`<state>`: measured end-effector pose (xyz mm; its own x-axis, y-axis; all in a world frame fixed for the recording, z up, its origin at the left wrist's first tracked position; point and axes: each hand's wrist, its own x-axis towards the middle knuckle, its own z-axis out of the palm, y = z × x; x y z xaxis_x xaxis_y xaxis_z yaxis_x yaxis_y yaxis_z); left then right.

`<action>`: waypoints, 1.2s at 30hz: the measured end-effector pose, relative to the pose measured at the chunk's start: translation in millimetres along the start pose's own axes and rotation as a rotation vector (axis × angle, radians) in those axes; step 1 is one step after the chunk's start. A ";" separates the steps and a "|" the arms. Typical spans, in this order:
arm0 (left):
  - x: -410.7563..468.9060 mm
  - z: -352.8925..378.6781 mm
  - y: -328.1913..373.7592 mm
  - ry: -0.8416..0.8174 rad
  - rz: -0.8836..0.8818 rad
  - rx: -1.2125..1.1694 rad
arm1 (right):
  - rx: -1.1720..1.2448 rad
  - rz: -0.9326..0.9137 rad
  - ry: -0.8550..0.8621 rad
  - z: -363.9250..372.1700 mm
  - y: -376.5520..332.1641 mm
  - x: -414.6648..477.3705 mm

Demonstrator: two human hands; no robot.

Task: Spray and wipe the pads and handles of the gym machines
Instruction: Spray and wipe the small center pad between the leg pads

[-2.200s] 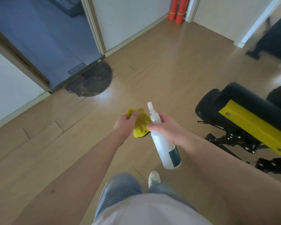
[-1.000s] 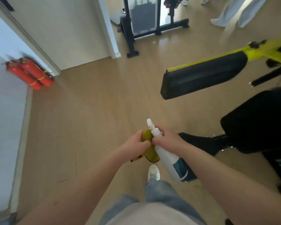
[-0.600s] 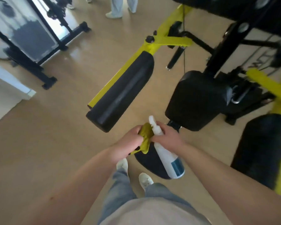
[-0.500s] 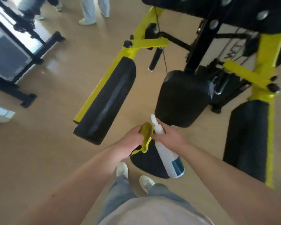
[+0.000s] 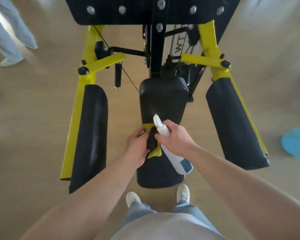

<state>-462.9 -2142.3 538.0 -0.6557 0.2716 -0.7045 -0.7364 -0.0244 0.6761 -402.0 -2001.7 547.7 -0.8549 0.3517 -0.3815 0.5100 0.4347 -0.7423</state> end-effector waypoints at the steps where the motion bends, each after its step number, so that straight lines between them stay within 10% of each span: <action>1: -2.2 -0.7 1.2 0.009 0.008 -0.005 | 0.000 0.001 0.008 0.2 -0.2 -1.3; 11: -17.4 11.4 6.5 0.065 0.129 -0.179 | 0.135 0.077 0.131 -27.8 26.0 -1.2; 19: -14.7 7.3 1.0 0.081 0.174 -0.278 | -0.085 0.014 -0.184 -14.1 12.8 17.3; 36: 4.9 22.6 -5.1 0.143 0.083 -0.312 | -0.207 0.168 -0.201 -15.9 41.7 25.0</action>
<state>-458.7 -2119.1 536.0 -0.7160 0.1189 -0.6879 -0.6804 -0.3395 0.6495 -400.6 -1961.7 516.0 -0.7484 0.2707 -0.6055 0.6362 0.5508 -0.5402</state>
